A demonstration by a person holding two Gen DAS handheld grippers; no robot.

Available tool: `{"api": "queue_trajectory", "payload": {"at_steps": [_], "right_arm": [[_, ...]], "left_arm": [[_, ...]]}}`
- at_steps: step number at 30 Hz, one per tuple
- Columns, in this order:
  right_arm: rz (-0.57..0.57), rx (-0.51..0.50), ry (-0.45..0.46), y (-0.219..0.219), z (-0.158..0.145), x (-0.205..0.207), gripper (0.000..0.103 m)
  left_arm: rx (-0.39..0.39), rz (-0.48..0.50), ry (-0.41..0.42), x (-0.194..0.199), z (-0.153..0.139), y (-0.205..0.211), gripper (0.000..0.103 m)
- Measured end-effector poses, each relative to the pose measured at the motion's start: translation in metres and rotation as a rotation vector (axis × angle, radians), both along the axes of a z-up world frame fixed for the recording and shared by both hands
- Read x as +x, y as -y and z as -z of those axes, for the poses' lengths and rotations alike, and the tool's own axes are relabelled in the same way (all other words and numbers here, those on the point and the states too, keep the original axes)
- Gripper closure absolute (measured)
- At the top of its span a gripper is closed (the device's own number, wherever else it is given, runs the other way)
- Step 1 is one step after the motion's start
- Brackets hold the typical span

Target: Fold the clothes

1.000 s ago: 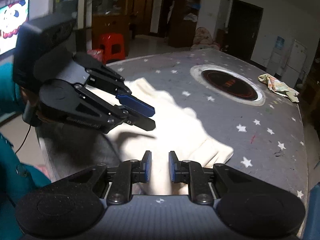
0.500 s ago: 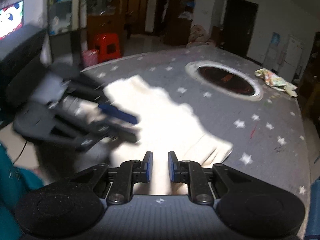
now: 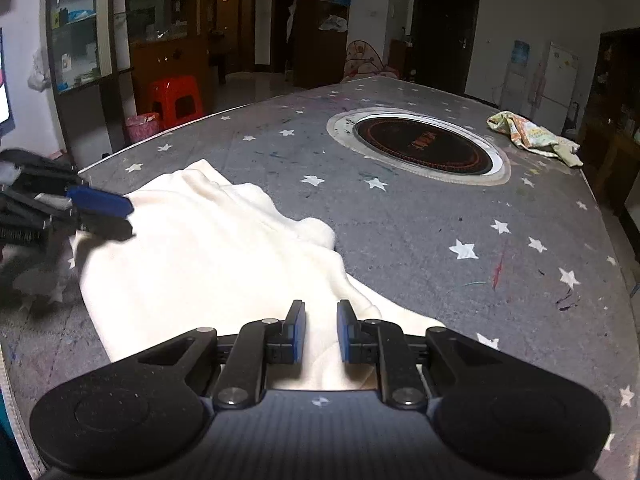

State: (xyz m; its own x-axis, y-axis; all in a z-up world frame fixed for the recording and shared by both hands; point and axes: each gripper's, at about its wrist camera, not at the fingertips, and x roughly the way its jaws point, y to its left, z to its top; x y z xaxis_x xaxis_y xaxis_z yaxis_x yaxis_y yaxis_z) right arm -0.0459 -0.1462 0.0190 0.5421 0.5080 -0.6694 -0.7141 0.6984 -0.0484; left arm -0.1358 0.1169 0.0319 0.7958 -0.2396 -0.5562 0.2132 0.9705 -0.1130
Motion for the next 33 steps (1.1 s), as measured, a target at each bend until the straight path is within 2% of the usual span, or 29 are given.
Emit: {"api": "queue_trajectory", "payload": {"at_steps": [5,8,9,10,14,18,21,24,30,33], "right_arm": [[0.001,0.000,-0.001,-0.003,0.000,0.002,0.086],[0.005,-0.004,-0.003,-0.004,0.002,0.003,0.086],[0.005,-0.004,-0.003,-0.004,0.002,0.003,0.086],[0.004,-0.004,-0.003,-0.004,0.002,0.002,0.086],[0.002,-0.003,-0.005,-0.003,0.001,0.002,0.085],[0.003,-0.001,-0.003,-0.004,0.001,0.002,0.085],[0.006,0.002,-0.004,-0.004,0.001,0.002,0.085],[0.009,0.003,0.001,-0.004,-0.001,0.000,0.084],[-0.023,0.016,0.040,-0.008,-0.016,-0.015,0.072],[-0.085,0.024,0.060,-0.018,-0.024,-0.030,0.064]], "left_arm": [[-0.075,-0.013,-0.003,0.029,-0.007,-0.003,0.073],[-0.031,-0.059,-0.044,0.051,0.002,-0.003,0.073],[-0.016,-0.076,-0.066,0.059,0.007,-0.004,0.077],[-0.002,-0.089,-0.069,0.062,0.010,-0.006,0.083],[0.025,-0.116,-0.058,0.064,0.005,-0.006,0.084],[0.023,-0.058,-0.020,0.063,-0.001,0.006,0.084],[0.080,-0.057,-0.046,0.076,0.008,0.015,0.084],[0.066,-0.066,-0.066,0.081,0.012,0.013,0.083],[0.037,-0.082,-0.054,0.064,0.001,0.001,0.078],[0.020,-0.111,-0.066,0.057,-0.001,-0.009,0.064]]}}
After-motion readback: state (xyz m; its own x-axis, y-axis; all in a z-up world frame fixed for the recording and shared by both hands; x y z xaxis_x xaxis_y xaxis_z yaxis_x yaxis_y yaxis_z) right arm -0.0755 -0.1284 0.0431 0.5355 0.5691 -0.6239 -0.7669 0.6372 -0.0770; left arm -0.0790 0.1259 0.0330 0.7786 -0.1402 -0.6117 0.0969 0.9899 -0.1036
